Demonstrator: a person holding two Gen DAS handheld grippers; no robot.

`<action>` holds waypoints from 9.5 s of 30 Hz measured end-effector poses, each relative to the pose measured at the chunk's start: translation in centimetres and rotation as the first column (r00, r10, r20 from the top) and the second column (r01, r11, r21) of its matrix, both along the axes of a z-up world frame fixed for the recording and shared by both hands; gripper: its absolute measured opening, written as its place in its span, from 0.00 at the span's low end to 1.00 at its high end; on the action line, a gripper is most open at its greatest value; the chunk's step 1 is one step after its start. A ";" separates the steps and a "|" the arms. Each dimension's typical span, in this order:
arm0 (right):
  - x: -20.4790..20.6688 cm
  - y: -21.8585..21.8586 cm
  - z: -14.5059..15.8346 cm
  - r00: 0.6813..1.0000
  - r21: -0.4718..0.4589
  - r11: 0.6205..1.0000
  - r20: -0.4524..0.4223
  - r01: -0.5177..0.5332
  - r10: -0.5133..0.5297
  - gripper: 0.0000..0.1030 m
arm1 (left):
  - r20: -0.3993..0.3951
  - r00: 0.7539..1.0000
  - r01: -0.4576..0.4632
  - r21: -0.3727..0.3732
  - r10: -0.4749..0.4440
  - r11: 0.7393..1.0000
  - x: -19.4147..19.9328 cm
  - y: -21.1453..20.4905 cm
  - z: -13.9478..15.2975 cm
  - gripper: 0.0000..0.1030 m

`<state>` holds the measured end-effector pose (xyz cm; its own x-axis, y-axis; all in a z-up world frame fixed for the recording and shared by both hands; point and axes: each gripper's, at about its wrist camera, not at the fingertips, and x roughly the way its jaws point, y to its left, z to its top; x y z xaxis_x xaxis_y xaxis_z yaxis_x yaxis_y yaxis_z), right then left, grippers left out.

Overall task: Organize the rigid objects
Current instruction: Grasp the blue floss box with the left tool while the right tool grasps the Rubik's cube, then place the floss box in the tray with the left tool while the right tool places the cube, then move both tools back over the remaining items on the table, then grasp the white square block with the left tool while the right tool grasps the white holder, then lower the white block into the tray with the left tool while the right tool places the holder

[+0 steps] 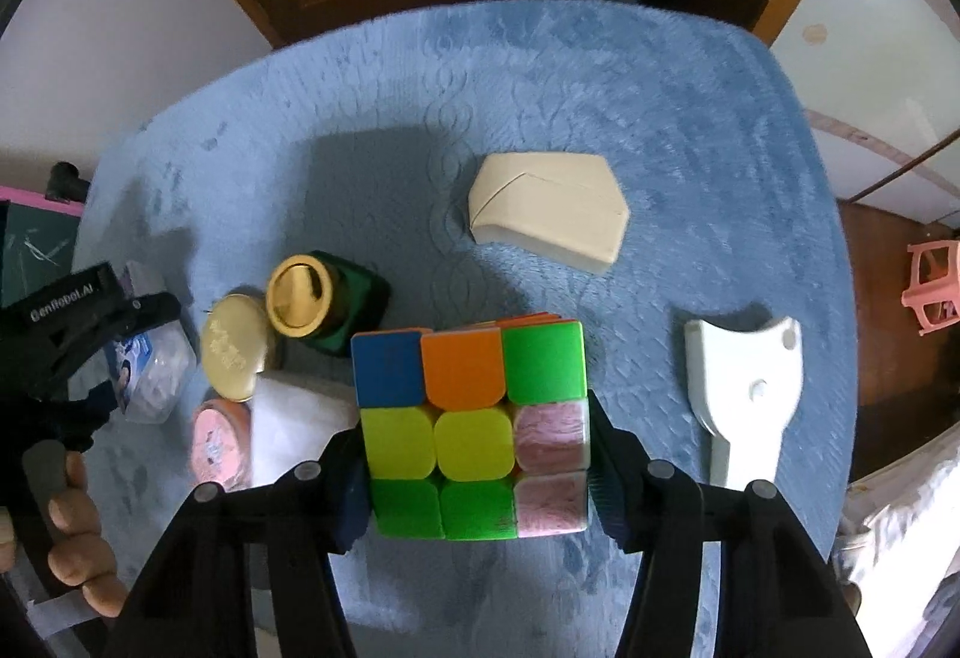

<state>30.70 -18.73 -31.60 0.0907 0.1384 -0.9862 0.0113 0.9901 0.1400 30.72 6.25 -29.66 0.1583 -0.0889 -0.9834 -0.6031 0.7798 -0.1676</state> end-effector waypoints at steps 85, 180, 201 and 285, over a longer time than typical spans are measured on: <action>-33.4 3.0 11.8 0.892 -0.090 0.938 0.290 -0.336 0.347 0.68 | 0.180 0.728 0.615 0.254 -0.662 0.746 -26.6 -10.5 11.4 0.79; 1.2 -11.4 -4.3 0.994 0.020 0.994 -0.019 0.107 -0.107 0.72 | -0.071 0.756 0.654 0.098 -0.651 0.750 -1.0 -17.5 -1.7 0.78; -4.5 -8.6 0.5 0.992 -0.016 0.998 0.111 0.065 -0.063 0.54 | -0.007 0.764 0.642 0.098 -0.645 0.760 -4.9 -14.4 0.5 0.57; -31.9 1.6 10.0 0.922 -0.001 0.965 0.294 -0.262 0.250 0.70 | 0.165 0.717 0.643 0.219 -0.677 0.734 -25.7 -12.0 10.4 0.80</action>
<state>-1.17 -17.16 -21.62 0.3278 0.2314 -0.9160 -0.2884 0.9478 0.1362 4.99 -5.72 -19.26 0.3210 -0.1227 -0.9391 0.1139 0.9894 -0.0904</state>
